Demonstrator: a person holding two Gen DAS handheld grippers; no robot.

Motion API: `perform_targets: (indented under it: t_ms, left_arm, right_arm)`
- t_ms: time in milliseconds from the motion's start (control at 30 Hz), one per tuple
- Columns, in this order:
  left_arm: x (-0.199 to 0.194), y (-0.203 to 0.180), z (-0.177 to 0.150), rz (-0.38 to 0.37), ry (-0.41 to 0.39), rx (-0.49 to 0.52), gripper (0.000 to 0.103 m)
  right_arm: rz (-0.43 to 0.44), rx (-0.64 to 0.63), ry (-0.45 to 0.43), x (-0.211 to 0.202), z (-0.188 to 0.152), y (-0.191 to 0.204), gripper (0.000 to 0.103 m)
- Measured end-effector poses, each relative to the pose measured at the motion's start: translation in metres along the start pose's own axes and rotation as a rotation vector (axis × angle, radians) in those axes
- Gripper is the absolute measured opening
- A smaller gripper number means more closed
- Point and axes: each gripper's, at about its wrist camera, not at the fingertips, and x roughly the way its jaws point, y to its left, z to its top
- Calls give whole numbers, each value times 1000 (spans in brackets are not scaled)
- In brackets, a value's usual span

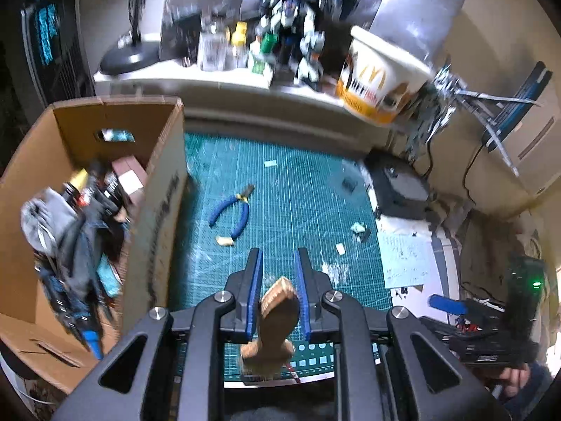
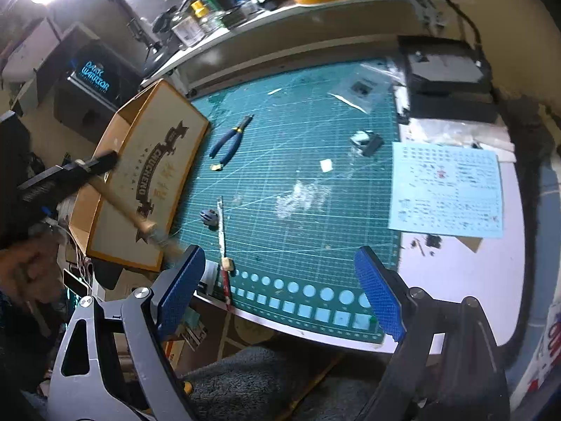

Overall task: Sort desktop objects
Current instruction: 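Lower the right tool onto the blue-white striped ball and close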

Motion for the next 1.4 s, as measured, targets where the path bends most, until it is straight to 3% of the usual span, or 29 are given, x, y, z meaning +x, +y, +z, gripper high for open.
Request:
perform_targets:
  t_ms: [133, 300, 333, 400, 467, 667, 767, 967, 1200, 1400]
  left_arm:
    - [-19, 8, -6, 8, -21, -14, 18]
    - [-31, 20, -17, 13, -24, -36, 18]
    - [-34, 22, -18, 19, -27, -39, 18]
    - [-40, 26, -20, 29, -34, -48, 18]
    - [-45, 30, -22, 45, -43, -59, 18]
    - [-49, 39, -30, 84, -36, -84, 17]
    - [-50, 41, -33, 87, -37, -96, 17]
    - [-50, 51, -35, 96, -33, -142, 17]
    - [-50, 53, -29, 98, -35, -142, 17]
    - [-51, 39, -16, 73, -51, -101, 17]
  right_arm:
    - [11, -55, 19, 22, -1, 16, 86]
    - [43, -214, 47, 63, 5, 52, 76]
    - [59, -248, 45, 70, 7, 59, 73]
    - [89, -328, 63, 90, 14, 72, 52]
    - [109, -384, 99, 109, 17, 81, 41]
    - [130, -544, 162, 162, 21, 109, 36]
    - [138, -592, 192, 180, 20, 118, 27]
    - [99, -648, 236, 213, 15, 130, 26]
    - [87, -616, 180, 208, 18, 126, 22]
    - [72, -570, 110, 164, 28, 114, 22]
